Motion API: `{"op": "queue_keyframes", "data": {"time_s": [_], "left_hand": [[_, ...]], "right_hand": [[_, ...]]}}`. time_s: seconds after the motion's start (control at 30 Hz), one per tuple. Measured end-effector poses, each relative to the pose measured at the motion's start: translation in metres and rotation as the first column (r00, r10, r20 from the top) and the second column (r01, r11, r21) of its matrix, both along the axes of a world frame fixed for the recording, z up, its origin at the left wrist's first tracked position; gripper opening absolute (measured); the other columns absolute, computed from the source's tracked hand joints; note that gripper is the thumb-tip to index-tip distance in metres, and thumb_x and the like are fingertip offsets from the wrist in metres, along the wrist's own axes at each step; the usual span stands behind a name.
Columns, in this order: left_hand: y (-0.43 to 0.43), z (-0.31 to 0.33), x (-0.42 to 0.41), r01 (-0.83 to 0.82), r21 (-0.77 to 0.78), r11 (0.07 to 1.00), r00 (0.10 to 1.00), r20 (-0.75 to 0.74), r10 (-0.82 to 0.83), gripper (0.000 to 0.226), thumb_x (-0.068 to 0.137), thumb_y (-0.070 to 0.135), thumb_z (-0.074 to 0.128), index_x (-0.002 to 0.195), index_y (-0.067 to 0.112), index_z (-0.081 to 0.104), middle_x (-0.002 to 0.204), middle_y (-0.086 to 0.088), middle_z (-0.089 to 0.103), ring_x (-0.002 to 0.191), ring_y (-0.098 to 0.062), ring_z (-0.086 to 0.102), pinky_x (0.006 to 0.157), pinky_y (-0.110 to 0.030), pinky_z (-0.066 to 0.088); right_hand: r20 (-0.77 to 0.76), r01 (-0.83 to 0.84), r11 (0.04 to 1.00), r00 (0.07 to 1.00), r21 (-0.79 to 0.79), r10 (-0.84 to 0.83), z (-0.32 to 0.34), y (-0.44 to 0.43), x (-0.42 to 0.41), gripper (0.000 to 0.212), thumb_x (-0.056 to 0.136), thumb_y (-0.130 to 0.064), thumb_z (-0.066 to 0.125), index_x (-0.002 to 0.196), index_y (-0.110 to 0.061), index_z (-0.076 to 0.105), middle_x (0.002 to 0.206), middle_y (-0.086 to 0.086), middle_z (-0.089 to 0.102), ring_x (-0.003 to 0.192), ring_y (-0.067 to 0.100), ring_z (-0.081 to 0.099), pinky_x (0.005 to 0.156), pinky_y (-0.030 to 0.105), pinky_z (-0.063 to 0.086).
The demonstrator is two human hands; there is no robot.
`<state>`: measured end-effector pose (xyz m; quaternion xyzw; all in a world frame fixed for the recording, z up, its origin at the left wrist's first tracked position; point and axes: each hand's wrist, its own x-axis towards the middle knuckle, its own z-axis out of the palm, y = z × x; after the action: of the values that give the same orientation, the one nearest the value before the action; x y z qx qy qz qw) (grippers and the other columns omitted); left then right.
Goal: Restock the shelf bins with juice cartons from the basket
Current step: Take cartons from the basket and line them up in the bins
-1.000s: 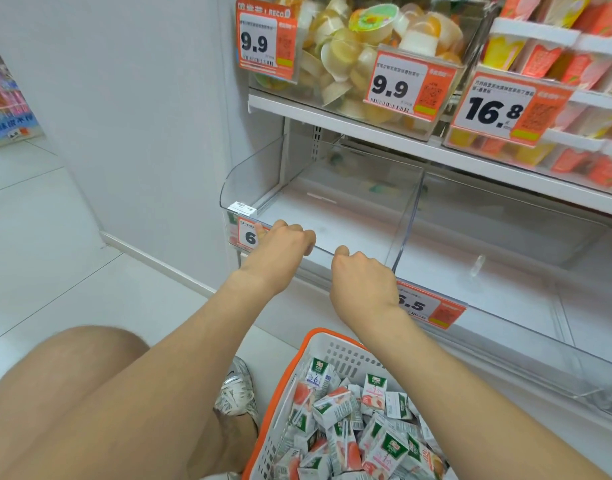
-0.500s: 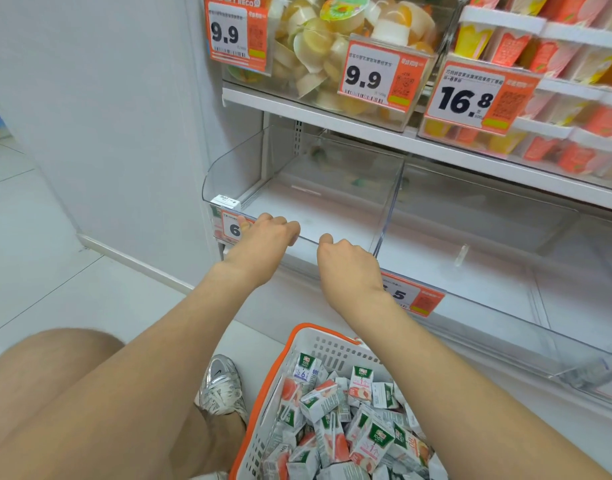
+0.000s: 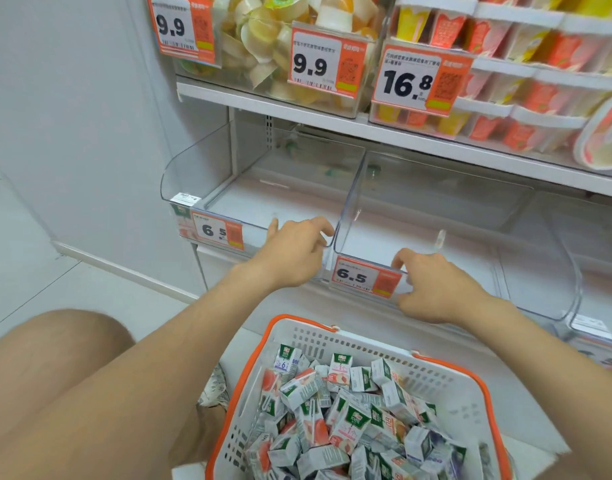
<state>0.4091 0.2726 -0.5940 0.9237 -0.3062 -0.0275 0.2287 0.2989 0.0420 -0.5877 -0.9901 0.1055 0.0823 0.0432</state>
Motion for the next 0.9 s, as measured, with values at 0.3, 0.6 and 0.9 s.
{"op": "queue_keyframes", "data": {"time_s": [0.3, 0.6, 0.9], "left_hand": [[-0.015, -0.01, 0.01, 0.104, 0.217, 0.971, 0.995, -0.018, -0.102, 0.033, 0.093, 0.001, 0.052, 0.114, 0.02, 0.036, 0.122, -0.001, 0.065, 0.118, -0.028, 0.053, 0.122, -0.058, 0.013], [-0.005, -0.016, 0.017, 0.161, 0.203, 0.966, 0.984, 0.047, -0.173, 0.031, 0.098, 0.003, 0.05, 0.121, 0.021, 0.041, 0.13, 0.001, 0.064, 0.125, -0.023, 0.049, 0.107, -0.044, 0.025], [-0.021, -0.03, -0.058, -0.175, -0.035, 0.984, 0.795, 0.585, 0.162, 0.033, 0.066, 0.003, 0.05, 0.099, 0.01, 0.047, 0.097, -0.011, 0.048, 0.086, -0.032, 0.042, 0.072, -0.042, 0.033]], "right_hand": [[0.042, -0.029, 0.993, 0.999, -0.112, 0.033, 0.0, -0.026, -0.01, 0.021, 0.087, -0.034, 0.076, 0.08, -0.034, 0.056, 0.099, -0.004, 0.064, 0.095, 0.026, 0.065, 0.071, 0.033, 0.041], [0.083, -0.028, 0.991, 0.996, -0.133, 0.04, -0.003, -0.019, -0.015, 0.013, 0.092, -0.026, 0.072, 0.1, -0.026, 0.062, 0.105, 0.004, 0.063, 0.095, 0.031, 0.064, 0.071, 0.035, 0.043], [0.466, -0.154, 0.953, 0.844, -0.261, 0.264, 0.0, 0.03, -0.054, 0.043, 0.071, -0.002, 0.073, 0.103, -0.011, 0.047, 0.102, 0.011, 0.043, 0.081, 0.03, 0.04, 0.063, 0.038, 0.035]]}}
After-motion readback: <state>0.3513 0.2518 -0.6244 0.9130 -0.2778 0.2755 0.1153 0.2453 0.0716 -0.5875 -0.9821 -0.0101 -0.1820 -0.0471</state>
